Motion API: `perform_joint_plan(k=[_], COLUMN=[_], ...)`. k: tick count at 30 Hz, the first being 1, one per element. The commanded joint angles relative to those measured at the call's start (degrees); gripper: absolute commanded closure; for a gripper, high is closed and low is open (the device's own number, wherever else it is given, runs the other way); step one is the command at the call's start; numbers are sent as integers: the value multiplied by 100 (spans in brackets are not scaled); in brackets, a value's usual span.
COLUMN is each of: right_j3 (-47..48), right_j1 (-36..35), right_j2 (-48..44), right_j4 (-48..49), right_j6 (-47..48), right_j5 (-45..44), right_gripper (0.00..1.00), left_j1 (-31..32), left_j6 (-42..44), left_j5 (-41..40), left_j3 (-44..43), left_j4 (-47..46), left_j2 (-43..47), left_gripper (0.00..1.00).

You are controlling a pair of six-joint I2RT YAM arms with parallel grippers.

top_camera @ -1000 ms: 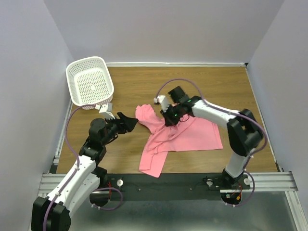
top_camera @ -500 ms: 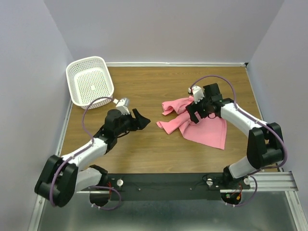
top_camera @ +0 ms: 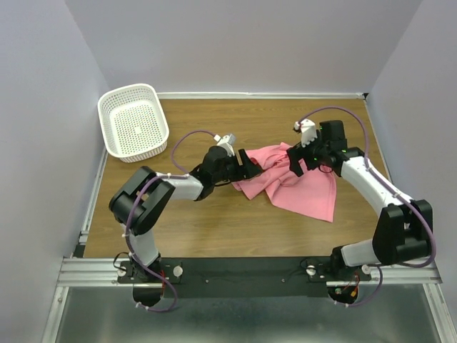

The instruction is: Fold and stack the t-shirts

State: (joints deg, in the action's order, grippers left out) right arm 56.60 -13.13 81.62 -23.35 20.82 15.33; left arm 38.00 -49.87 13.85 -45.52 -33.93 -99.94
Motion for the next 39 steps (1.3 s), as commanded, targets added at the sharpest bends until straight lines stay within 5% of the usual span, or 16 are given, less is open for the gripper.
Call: perform_joint_plan(k=[1,10,13,19,23,27,32,39], right_j3=[-175,-290,-264,-150,79,657,1274,1600], right_j1=[703,1593,1839,2428,2877,2851,2710,2640], right_j2=[-322,-331,-288,-78,746,1618,2349,2499], right_j4=[156,156,147,156,147,-1,-266,-293], right_j6=[-175,-148,-192,-508,-834,-912,-1036,-1150], right_j5=[364,927,998,1217,1779,2674,2835,2519], right_gripper=[0,0,0,3,9,26,29,91], left_j1=[6,6,-12,-91,-117,-135,-152,-292], left_j6=[-559,-638,-647,-490,-129,126,258,451], left_j5=[-198,-189,-172,-31,-128,-14,390,470], left_j3=[-378,-1319,-1591,-1899,-1759,-1829,-1996,-1944], left_j4=[-526,-439,-360,-342,-290,-123,-78,-26], left_j2=[-516,-1405,-1651,-1889,-1486,-1361,-1502,-1240], left_gripper=[25,27,40,100,100,100,100,100])
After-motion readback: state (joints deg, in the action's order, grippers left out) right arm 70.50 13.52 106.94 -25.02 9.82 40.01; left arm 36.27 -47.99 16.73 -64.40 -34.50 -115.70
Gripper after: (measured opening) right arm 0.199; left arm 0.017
